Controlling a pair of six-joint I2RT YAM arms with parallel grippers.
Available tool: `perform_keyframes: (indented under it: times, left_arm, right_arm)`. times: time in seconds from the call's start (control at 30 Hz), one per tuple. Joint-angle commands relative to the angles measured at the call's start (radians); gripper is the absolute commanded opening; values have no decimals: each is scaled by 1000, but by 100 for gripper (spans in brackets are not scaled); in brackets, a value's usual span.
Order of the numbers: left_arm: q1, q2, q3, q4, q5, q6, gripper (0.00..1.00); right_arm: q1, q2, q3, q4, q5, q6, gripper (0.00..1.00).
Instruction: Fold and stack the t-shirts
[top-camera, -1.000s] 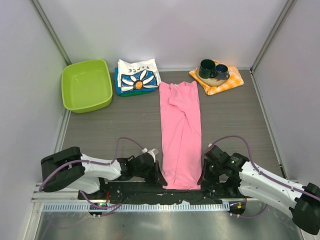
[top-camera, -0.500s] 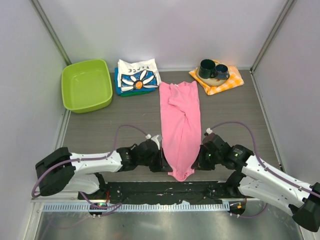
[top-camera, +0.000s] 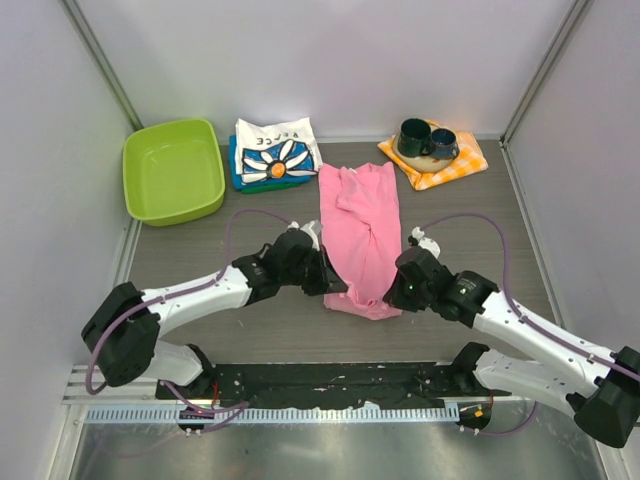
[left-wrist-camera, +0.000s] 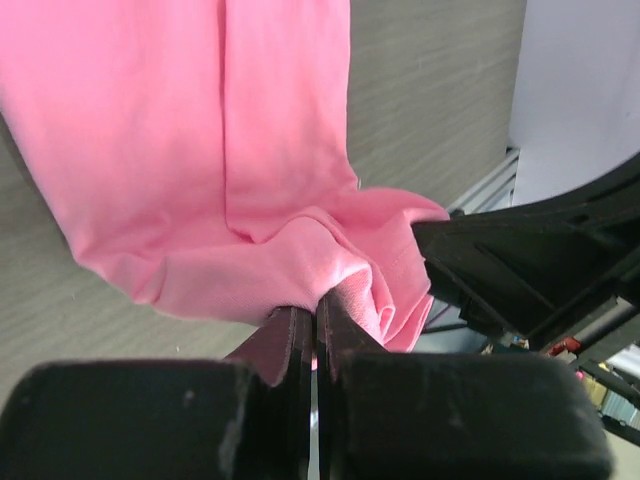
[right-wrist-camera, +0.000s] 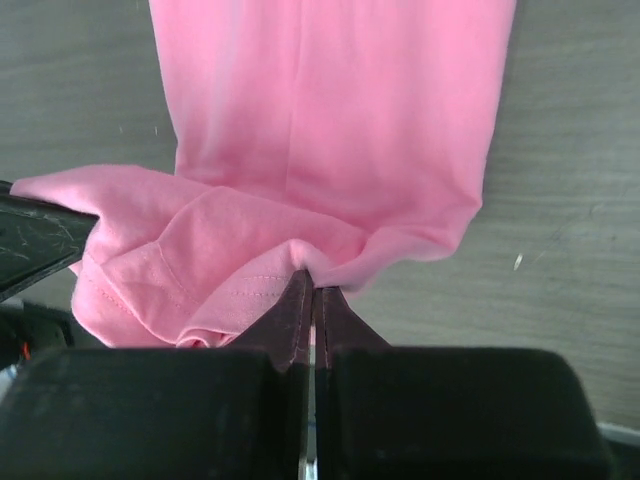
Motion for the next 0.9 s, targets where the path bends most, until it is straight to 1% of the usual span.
perform_keyframes:
  times: [0.0, 0.1, 0.23, 0.33, 0.63, 0.73, 0.87]
  left_arm:
    - [42, 64, 86, -15, 42, 73, 0]
    - [66, 104, 106, 12, 52, 79, 0]
    - [120, 136, 115, 30, 67, 87, 0]
    - [152, 163, 127, 45, 76, 96, 0]
    - [237, 275, 213, 134, 134, 84, 0]
    - [243, 332, 279, 142, 151, 79, 0]
    - [247, 378, 315, 147, 157, 71, 0]
  right_arm:
    - [-41, 51, 61, 99, 157, -80, 1]
    - [-96, 84, 55, 165, 198, -128, 1]
    - [-249, 144, 41, 263, 137, -189, 1]
    - [-312, 202, 54, 321, 100, -220, 1]
    - [-366, 377, 112, 458, 22, -217, 1]
    - [-369, 432, 138, 484, 5, -211, 1]
    - [-377, 471, 173, 501, 14, -214, 1]
